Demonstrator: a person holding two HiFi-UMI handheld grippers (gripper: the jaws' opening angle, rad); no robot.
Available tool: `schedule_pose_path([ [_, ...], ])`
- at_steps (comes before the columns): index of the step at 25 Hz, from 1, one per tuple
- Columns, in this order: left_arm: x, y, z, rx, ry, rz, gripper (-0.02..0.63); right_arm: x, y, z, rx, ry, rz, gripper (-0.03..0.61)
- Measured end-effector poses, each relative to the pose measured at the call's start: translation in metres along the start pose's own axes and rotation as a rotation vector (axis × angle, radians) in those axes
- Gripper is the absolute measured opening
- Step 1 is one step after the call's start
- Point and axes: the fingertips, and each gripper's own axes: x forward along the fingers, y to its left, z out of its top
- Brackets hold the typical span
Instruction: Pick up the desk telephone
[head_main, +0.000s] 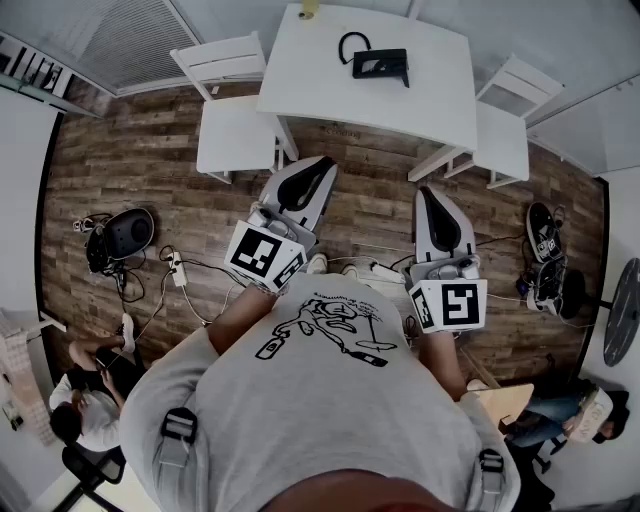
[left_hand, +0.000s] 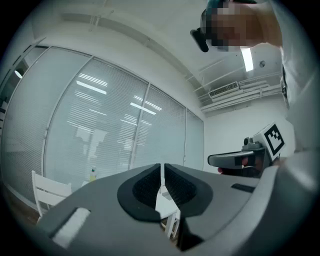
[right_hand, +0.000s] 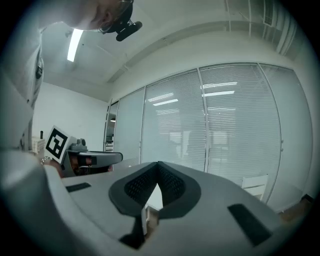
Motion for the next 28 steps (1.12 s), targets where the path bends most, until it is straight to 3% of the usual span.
schedule_pose_path([
  [5, -0.015, 0.017, 0.001, -0.012, -0.003, 0.001, 0.018, 0.01, 0.018, 0.006, 0.031, -0.023, -0.012, 0.006],
  [16, -0.031, 0.045, 0.003, -0.034, -0.006, -0.012, 0.018, 0.03, 0.037, 0.012, -0.002, -0.013, -0.04, 0.006],
  [23, 0.001, 0.055, -0.006, -0.044, 0.005, -0.014, 0.018, 0.05, 0.014, 0.005, -0.001, -0.006, -0.036, 0.006],
  [28, 0.048, 0.061, -0.012, -0.053, 0.004, -0.028, 0.018, 0.074, -0.026, -0.004, 0.017, -0.011, -0.036, 0.006],
])
